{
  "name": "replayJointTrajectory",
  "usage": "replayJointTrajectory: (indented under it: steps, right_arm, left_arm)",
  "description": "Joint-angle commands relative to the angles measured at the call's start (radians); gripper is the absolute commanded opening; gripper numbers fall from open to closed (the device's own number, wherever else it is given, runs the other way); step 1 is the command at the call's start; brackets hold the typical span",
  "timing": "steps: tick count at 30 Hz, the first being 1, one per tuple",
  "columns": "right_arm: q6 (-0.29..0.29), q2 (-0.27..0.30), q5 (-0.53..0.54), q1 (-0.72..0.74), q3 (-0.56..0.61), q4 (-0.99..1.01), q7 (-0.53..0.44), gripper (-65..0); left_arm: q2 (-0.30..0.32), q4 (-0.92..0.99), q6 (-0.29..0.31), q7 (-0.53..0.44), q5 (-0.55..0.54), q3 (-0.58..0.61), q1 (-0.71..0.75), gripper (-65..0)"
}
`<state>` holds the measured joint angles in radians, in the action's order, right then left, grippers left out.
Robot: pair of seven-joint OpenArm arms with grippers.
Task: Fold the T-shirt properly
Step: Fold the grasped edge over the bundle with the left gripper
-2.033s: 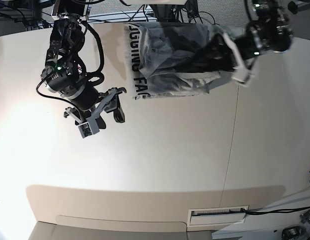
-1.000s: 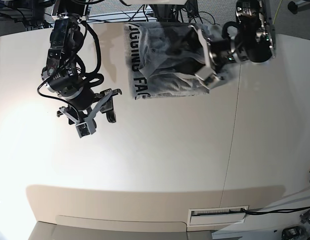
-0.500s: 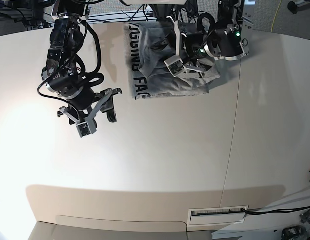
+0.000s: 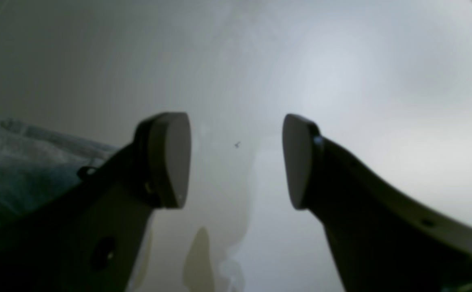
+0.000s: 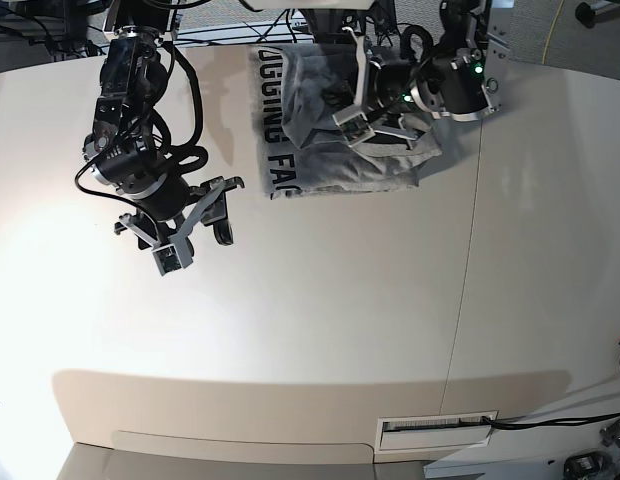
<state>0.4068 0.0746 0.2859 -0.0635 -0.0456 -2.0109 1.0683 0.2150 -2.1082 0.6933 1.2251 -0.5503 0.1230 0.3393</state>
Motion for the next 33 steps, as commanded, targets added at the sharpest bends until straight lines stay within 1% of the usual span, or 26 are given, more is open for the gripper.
replayJointTrajectory:
  steps: [1,5,8,13,15,18,24,27,30,33]
  right_arm:
    - [-0.004,0.003,0.009,0.013,-0.002,-0.016,-0.03,-29.6]
    - [-0.004,0.003,0.009,0.013,-0.002,-0.016,-0.03,-29.6]
    - [-0.003,0.003,0.009,0.013,-0.002,-0.016,-0.03,-29.6]
    - [-0.004,0.003,0.009,0.013,-0.002,-0.016,-0.03,-29.6]
    - [-0.004,0.003,0.009,0.013,-0.002,-0.016,-0.03,-29.6]
    - [-0.004,0.003,0.009,0.013,-0.002,-0.016,-0.03,-29.6]
    - [-0.003,0.003,0.009,0.013,-0.002,-0.016,-0.03,-29.6]
    - [-0.004,0.003,0.009,0.013,-0.002,-0.016,-0.03,-29.6]
    - [-0.004,0.003,0.009,0.013,-0.002,-0.016,-0.03,-29.6]
    - [-0.004,0.003,0.009,0.013,-0.002,-0.016,-0.03,-29.6]
  left_arm:
    - [0.014,-0.017,0.005,-0.025,-0.017,-0.002,-0.004,-65.0]
    - [0.067,-0.017,0.005,-0.029,-0.013,-0.002,-0.004,-65.0]
    - [0.106,-0.017,0.005,-0.028,0.011,-0.002,-0.004,-65.0]
    - [0.177,-0.018,-0.047,-0.026,0.016,-0.002,-0.002,-65.0]
    - [0.201,-0.018,-0.05,-0.002,0.015,-0.002,-0.001,-65.0]
    - [0.225,-0.022,-0.051,0.052,0.013,-0.002,-0.002,-65.0]
    - [0.272,-0.064,-0.12,0.088,0.008,-0.004,-0.001,-65.0]
    - [0.294,-0.105,-0.121,0.109,0.01,-0.004,0.004,-65.0]
    - [0.314,-0.156,-0.121,0.114,0.028,-0.004,0.039,-65.0]
    - [0.317,-0.197,-0.121,0.114,0.061,-0.004,0.09,-65.0]
